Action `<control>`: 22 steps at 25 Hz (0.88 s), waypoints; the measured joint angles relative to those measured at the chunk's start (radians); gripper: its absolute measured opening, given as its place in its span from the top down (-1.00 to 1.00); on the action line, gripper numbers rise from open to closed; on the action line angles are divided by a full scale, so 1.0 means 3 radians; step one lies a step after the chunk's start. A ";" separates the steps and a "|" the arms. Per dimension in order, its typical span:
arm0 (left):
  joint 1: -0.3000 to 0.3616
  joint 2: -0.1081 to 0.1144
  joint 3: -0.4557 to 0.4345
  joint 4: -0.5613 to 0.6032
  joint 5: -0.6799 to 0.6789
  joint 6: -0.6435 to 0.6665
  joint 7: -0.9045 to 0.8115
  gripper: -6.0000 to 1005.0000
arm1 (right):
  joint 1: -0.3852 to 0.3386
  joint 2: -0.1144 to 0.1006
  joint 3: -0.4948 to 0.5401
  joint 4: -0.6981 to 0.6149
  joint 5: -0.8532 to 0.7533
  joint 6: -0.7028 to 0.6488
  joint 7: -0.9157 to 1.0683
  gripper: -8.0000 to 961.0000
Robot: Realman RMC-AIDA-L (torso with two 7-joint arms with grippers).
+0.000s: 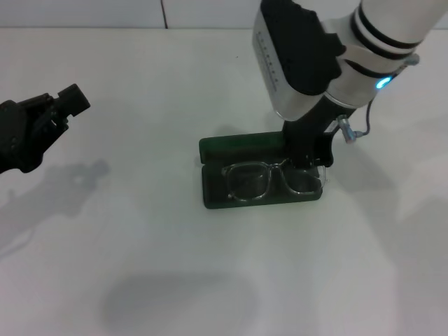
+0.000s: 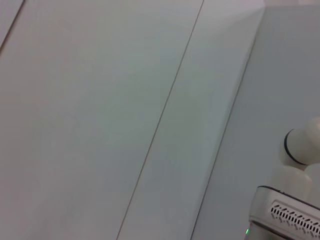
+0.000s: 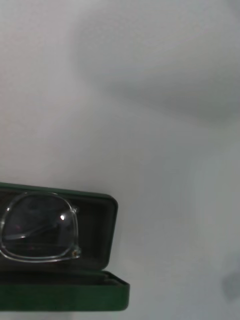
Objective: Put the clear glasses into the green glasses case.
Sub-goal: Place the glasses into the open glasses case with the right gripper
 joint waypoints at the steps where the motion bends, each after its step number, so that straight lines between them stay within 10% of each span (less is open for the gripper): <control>1: 0.0000 0.0001 0.0000 0.0003 -0.0002 0.0005 0.0000 0.88 | -0.0087 0.0000 0.0008 -0.0151 -0.0010 -0.0057 0.0051 0.67; 14: 0.0011 0.0012 0.0013 0.0002 0.0000 0.0057 -0.0005 0.88 | -0.0928 -0.0012 0.0013 -0.1399 -0.0214 -0.0429 0.0567 0.68; 22: 0.0002 0.0007 0.0026 -0.0003 0.0006 0.0113 -0.0001 0.88 | -0.0989 0.0004 -0.0117 -0.1375 -0.0679 -0.0429 0.1177 0.69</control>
